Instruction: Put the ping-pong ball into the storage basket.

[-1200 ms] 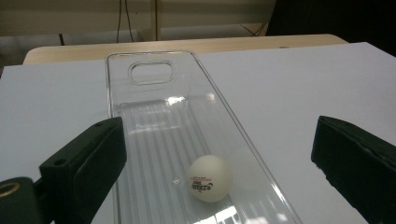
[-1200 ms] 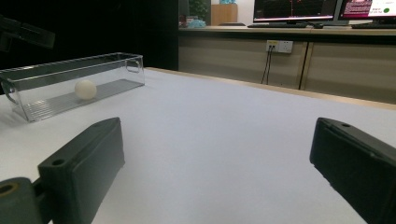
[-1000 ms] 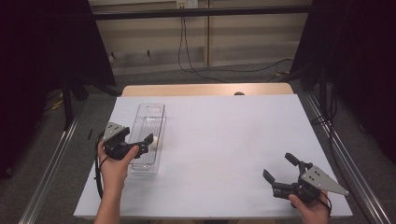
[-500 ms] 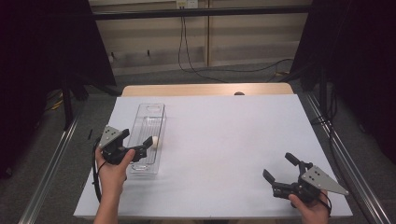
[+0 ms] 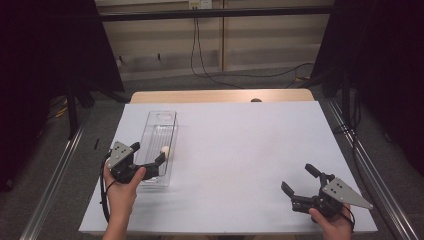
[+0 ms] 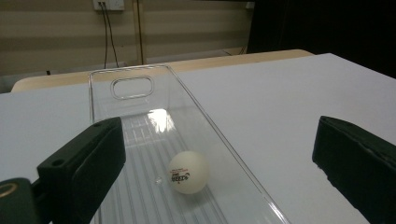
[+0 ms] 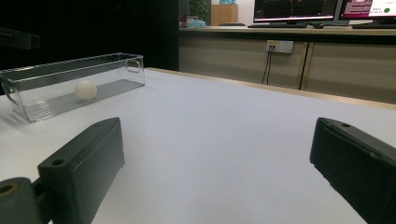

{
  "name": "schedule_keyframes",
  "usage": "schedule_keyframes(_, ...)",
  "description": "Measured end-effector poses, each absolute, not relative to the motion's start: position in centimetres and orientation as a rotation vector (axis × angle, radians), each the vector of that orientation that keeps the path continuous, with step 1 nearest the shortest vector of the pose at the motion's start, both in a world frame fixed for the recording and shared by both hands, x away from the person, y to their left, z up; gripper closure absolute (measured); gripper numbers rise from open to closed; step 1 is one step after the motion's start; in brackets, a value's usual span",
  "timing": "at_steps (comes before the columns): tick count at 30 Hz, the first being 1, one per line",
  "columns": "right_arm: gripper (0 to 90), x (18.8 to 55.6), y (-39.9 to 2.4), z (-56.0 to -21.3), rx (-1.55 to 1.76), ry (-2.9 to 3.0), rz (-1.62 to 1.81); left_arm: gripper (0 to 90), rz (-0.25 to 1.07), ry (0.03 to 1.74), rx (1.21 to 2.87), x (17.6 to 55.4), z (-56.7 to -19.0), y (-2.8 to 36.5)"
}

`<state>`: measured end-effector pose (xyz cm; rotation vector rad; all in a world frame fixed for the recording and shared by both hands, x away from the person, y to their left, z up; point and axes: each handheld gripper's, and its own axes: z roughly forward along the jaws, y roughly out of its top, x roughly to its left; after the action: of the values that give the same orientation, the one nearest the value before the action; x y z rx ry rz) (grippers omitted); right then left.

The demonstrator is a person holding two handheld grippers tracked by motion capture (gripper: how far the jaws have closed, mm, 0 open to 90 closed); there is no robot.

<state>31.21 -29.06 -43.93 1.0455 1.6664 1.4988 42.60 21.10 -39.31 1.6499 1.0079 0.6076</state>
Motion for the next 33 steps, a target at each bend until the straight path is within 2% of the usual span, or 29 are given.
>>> schedule_keyframes(33, 2.5, 31.2, -29.0, -44.0, 1.041, 1.666, 1.500, 2.6, 0.580, 0.950, 1.624, 40.5, -40.0, 21.8)
